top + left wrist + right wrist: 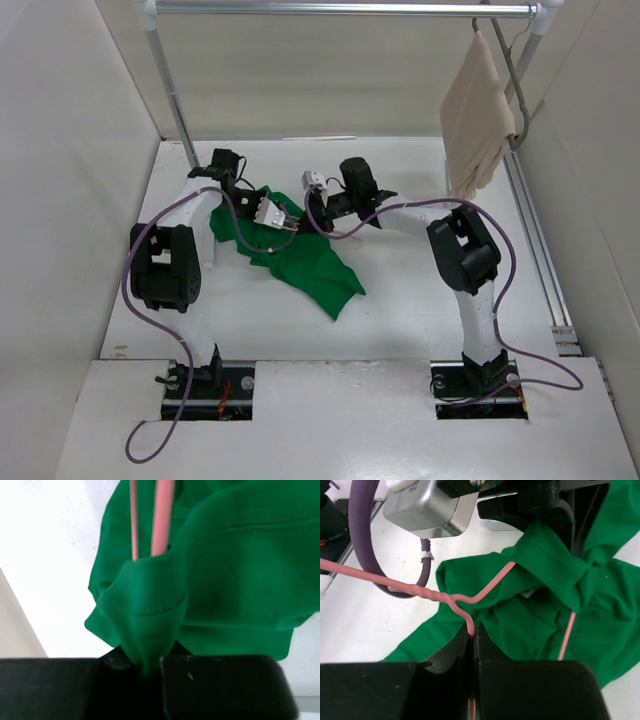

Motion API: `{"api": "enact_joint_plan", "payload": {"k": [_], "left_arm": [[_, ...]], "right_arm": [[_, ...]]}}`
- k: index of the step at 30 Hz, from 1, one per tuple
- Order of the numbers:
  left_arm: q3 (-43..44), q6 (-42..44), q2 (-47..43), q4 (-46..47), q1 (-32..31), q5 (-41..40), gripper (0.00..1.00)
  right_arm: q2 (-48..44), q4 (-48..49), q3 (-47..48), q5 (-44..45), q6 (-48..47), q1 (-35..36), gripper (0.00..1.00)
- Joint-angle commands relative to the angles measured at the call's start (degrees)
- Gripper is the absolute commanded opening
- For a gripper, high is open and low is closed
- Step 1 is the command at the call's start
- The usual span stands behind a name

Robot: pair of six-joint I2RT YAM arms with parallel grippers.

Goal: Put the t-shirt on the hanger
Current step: Place tshirt on hanger

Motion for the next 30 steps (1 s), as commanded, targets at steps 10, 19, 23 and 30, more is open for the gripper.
{"api": "enact_joint_plan", "payload": {"k": [10,19,23,30], "left_arm": [[-1.63,-3.74,-13.99,-8.51,2.31,6.47,0.0],[-22.3,-2.5,-35.18,-3.57,2.83,2.68,0.0],[-32.91,1.18,-48.42,-2.43,2.83,2.68,0.0],[-38.31,1.11,-58.3,-3.83,2.83,2.68,0.0]], "right_arm": [[-4.02,-4.51,5.51,2.67,2.4,-4.53,0.53],[-21.43,-5.65,-5.13,-0.51,0.37,-6.91,1.0],[-24.44,-5.65,-5.23,5.04,0.37,-6.91,1.0],[-14.36,-7.75,5.23,14.0,5.74,-0.08,1.0]]}}
